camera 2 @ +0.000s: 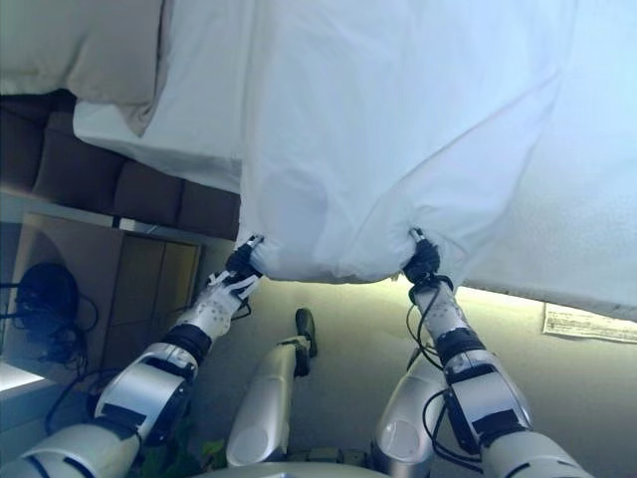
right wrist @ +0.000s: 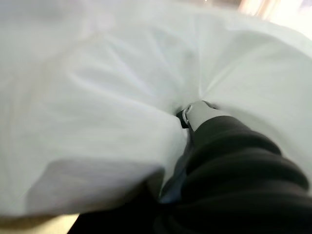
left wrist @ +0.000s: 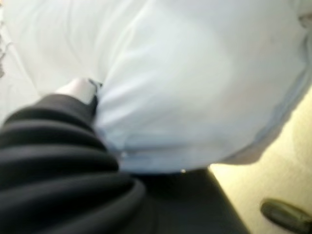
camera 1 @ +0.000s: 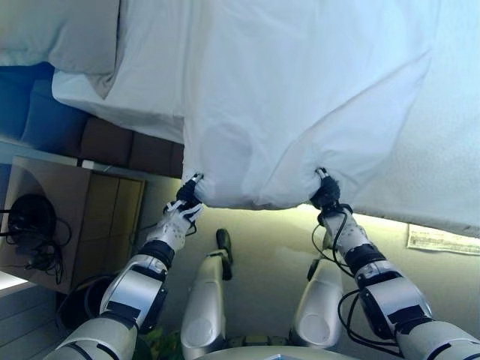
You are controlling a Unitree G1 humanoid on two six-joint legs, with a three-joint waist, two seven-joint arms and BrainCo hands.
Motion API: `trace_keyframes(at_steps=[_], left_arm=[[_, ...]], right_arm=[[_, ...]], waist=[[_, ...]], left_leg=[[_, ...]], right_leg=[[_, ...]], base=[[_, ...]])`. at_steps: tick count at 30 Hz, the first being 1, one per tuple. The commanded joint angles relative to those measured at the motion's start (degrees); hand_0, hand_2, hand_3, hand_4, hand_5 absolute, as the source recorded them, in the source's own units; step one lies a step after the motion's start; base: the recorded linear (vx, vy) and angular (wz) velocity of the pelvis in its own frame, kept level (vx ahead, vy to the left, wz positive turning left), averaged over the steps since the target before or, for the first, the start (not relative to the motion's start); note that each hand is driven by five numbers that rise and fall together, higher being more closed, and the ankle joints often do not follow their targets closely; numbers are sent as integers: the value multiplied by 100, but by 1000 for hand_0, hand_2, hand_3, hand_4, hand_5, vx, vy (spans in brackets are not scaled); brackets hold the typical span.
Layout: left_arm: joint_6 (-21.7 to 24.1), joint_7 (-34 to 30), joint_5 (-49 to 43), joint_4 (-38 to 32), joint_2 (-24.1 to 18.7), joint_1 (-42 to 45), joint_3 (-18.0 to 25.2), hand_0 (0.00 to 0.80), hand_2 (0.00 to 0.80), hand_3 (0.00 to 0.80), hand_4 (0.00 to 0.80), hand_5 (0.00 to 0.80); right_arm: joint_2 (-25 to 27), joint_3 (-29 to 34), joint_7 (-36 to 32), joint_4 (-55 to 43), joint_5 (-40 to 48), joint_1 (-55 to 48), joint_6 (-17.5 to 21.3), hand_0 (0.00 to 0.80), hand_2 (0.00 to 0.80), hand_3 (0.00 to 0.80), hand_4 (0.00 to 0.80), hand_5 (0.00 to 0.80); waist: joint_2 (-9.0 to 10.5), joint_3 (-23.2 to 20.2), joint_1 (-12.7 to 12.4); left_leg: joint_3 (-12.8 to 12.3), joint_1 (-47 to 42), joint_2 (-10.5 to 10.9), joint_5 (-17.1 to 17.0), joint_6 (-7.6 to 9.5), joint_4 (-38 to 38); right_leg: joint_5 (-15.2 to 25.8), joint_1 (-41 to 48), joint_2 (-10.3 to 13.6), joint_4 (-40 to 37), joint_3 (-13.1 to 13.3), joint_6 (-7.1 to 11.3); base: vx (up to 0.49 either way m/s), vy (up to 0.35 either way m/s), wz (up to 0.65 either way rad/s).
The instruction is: Make the bed neatly
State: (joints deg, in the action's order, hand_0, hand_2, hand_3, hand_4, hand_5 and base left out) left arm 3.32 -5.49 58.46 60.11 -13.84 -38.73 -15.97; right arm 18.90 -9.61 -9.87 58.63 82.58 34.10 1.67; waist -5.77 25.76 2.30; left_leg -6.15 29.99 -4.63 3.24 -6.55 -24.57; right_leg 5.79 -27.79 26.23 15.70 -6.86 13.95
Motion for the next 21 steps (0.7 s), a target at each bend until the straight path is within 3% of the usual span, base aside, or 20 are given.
trace_keyframes(at_steps=[1, 4, 8, 14, 21], left_arm=[[377, 127, -584, 287, -414, -110, 291, 800, 800, 800, 800, 800], [431, 118, -606, 464, -580, -204, 381, 800, 800, 800, 800, 800], [385, 117, -603, 335, -837, -78, 508, 800, 800, 800, 800, 800], [394, 30, -273, 379, -1112, 18, 908, 800, 800, 800, 800, 800], [526, 105, -365, 384, -1031, 7, 943, 800, 800, 800, 800, 800]], right_arm=[[470, 360, -411, 419, -322, -296, -308, 800, 800, 800, 800, 800], [872, 637, -893, 1085, -483, -343, -498, 800, 800, 800, 800, 800], [1043, 955, -1235, 1168, -99, -682, -474, 800, 800, 800, 800, 800], [1247, 1358, -1043, 1487, -335, -985, -614, 800, 800, 800, 800, 800], [1387, 1290, -746, 1686, -597, -799, -803, 800, 800, 800, 800, 800]], waist=[[-19, 131, 110], [-51, 257, 171], [-62, 336, 211], [-72, 403, 221], [-54, 404, 174]], left_leg=[[-94, 321, -34, -647, -132, 242], [-120, 387, -37, -657, -149, 249], [-133, 425, -11, -596, -148, 165], [-147, 559, -35, -555, -149, 108], [-116, 857, -83, -644, -150, 148]], right_leg=[[338, -354, 8, 171, 371, -106], [396, -425, 59, 105, 431, -95], [403, -442, 91, 108, 472, -103], [387, -585, 100, 141, 464, -122], [391, -900, -18, 90, 489, -126]], base=[[-34, 186, -8], [-26, 188, -5], [16, 143, -10], [-14, 84, -1], [-36, 73, -1]])
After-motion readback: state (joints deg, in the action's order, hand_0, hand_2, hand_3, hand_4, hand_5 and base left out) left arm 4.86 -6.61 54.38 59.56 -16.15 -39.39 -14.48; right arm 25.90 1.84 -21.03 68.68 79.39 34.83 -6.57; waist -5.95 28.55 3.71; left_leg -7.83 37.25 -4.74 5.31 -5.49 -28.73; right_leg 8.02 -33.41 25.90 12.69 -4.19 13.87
